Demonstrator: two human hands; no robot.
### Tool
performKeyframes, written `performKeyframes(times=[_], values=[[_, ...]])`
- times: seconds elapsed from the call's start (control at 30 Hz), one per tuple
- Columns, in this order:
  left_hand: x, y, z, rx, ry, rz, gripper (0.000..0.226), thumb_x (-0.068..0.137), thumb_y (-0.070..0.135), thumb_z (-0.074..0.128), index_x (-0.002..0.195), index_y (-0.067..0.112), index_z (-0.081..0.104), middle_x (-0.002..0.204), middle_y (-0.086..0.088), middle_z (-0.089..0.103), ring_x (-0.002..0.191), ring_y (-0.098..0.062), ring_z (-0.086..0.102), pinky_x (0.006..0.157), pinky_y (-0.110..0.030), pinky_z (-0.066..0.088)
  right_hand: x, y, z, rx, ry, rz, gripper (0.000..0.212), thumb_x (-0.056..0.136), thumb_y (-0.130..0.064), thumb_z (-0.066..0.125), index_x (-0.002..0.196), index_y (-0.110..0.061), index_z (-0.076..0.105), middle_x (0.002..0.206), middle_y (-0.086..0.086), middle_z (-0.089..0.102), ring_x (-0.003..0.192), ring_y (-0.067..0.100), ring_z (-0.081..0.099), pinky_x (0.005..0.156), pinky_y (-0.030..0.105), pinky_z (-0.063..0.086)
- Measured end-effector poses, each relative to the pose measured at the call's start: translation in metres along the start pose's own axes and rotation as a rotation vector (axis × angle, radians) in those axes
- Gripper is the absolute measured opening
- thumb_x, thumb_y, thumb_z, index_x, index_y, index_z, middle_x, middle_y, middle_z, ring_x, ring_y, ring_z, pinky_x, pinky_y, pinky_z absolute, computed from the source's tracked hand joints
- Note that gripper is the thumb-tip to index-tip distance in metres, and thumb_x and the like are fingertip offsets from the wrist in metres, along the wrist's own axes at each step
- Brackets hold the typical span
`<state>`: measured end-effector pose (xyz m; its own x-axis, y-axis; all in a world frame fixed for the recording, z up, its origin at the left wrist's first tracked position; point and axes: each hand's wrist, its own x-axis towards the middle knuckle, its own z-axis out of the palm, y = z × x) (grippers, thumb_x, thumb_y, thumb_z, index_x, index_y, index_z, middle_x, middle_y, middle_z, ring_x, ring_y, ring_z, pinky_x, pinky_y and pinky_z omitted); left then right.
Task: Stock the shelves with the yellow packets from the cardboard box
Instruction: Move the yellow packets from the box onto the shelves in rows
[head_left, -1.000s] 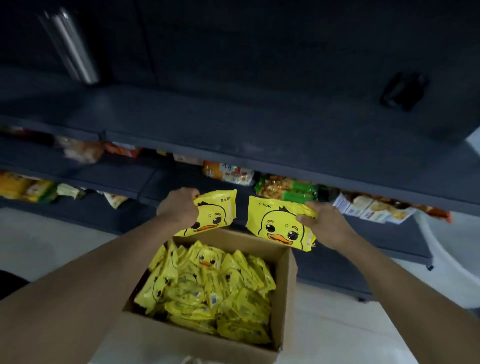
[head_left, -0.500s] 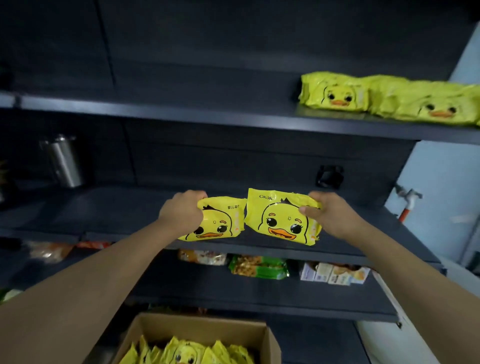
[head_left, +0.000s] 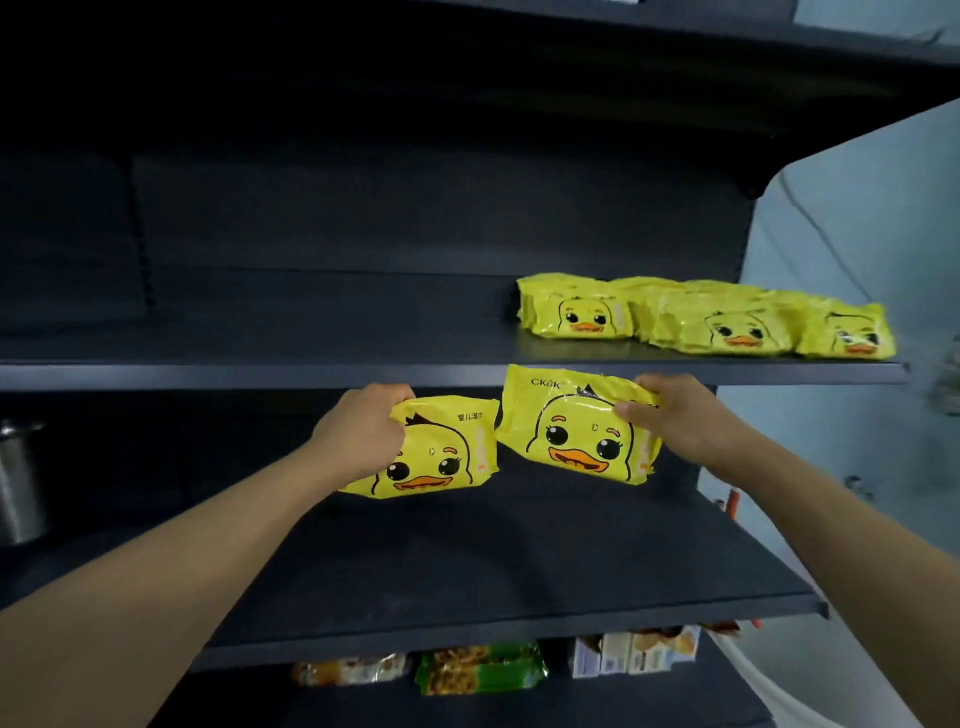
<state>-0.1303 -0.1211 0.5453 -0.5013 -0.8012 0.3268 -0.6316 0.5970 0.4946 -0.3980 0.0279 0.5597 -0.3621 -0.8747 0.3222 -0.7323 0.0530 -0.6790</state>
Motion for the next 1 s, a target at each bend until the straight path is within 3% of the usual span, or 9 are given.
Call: performKeyframes(times=[0.13,0.27,0.37,0.43,0.5,0.53,0.6,0.7,1.0], values=[[0.028,0.015,-0.015,0.035,0.031,0.012,0.036,0.084,-0.003,0.045,0.084,0.031,0.056,0.075,0.003,0.061,0.073,-0.021,0.062,0.069,-0.039,0.053,0.025,0.004,-0.024,0.001,0.071,-0.032,0.005,0.093,-0.025,0.057,0.093,-0.021,0.060,0.093,-0.011,0.058,0.096,0.018,0.053,0.076,0.023,0.040],[0.055,0.034,-0.033,0.030,0.050,-0.006,0.031,0.084,-0.004,0.045,0.089,0.023,0.060,0.077,-0.001,0.062,0.073,-0.019,0.062,0.065,-0.034,0.050,0.061,0.015,-0.049,0.002,0.120,-0.039,0.008,0.091,-0.029,0.059,0.087,-0.024,0.054,0.086,-0.012,0.047,0.091,0.015,0.042,0.067,0.020,0.035],[0.076,0.048,-0.045,-0.056,0.084,-0.015,0.030,0.083,-0.005,0.048,0.087,0.021,0.062,0.079,-0.005,0.064,0.073,-0.020,0.062,0.062,-0.031,0.047,0.094,0.025,-0.066,-0.031,0.149,-0.059,0.024,0.090,-0.032,0.060,0.075,-0.036,0.041,0.081,-0.013,0.043,0.091,0.015,0.039,0.066,0.021,0.033],[0.091,0.057,-0.048,-0.120,0.103,-0.023,0.027,0.083,-0.004,0.051,0.085,0.020,0.063,0.078,-0.005,0.064,0.073,-0.019,0.061,0.061,-0.029,0.045,0.117,0.030,-0.075,-0.066,0.154,-0.060,0.005,0.090,-0.032,0.059,0.089,-0.029,0.056,0.087,-0.004,0.053,0.095,0.016,0.046,0.075,0.026,0.038],[0.106,0.065,-0.046,-0.156,0.120,-0.031,0.027,0.083,-0.005,0.052,0.083,0.019,0.064,0.077,-0.004,0.065,0.073,-0.020,0.061,0.063,-0.029,0.046,0.135,0.034,-0.080,-0.111,0.143,-0.062,0.039,0.092,-0.030,0.058,0.126,-0.012,0.054,0.110,0.009,0.062,0.115,0.020,0.050,0.093,0.032,0.038],[0.114,0.068,-0.044,-0.159,0.129,-0.033,0.027,0.083,-0.005,0.052,0.082,0.019,0.064,0.075,-0.004,0.065,0.072,-0.020,0.061,0.063,-0.029,0.046,0.146,0.037,-0.081,-0.125,0.142,-0.064,0.045,0.092,-0.029,0.058,0.131,-0.009,0.050,0.117,0.007,0.061,0.121,0.021,0.048,0.097,0.032,0.036],[0.129,0.073,-0.038,-0.157,0.138,-0.045,0.027,0.083,-0.005,0.053,0.083,0.020,0.064,0.075,-0.003,0.065,0.072,-0.020,0.062,0.064,-0.029,0.047,0.164,0.043,-0.082,-0.153,0.129,-0.090,0.037,0.091,-0.029,0.059,0.125,-0.013,0.054,0.114,-0.004,0.059,0.117,0.021,0.048,0.094,0.031,0.035],[0.149,0.078,-0.031,-0.155,0.150,-0.075,0.027,0.083,-0.004,0.053,0.082,0.020,0.063,0.075,-0.002,0.065,0.073,-0.020,0.062,0.062,-0.029,0.046,0.195,0.052,-0.083,-0.163,0.112,-0.098,0.034,0.091,-0.030,0.059,0.122,-0.016,0.055,0.120,0.001,0.053,0.116,0.019,0.049,0.093,0.031,0.037],[0.189,0.087,-0.012,-0.171,0.179,-0.136,0.028,0.083,-0.007,0.051,0.083,0.017,0.065,0.073,-0.003,0.066,0.070,-0.020,0.063,0.060,-0.027,0.047,0.270,0.061,-0.090,-0.228,0.051,-0.100,0.055,0.092,-0.026,0.058,0.141,-0.008,0.039,0.147,0.010,0.039,0.135,0.027,0.037,0.106,0.035,0.032]])
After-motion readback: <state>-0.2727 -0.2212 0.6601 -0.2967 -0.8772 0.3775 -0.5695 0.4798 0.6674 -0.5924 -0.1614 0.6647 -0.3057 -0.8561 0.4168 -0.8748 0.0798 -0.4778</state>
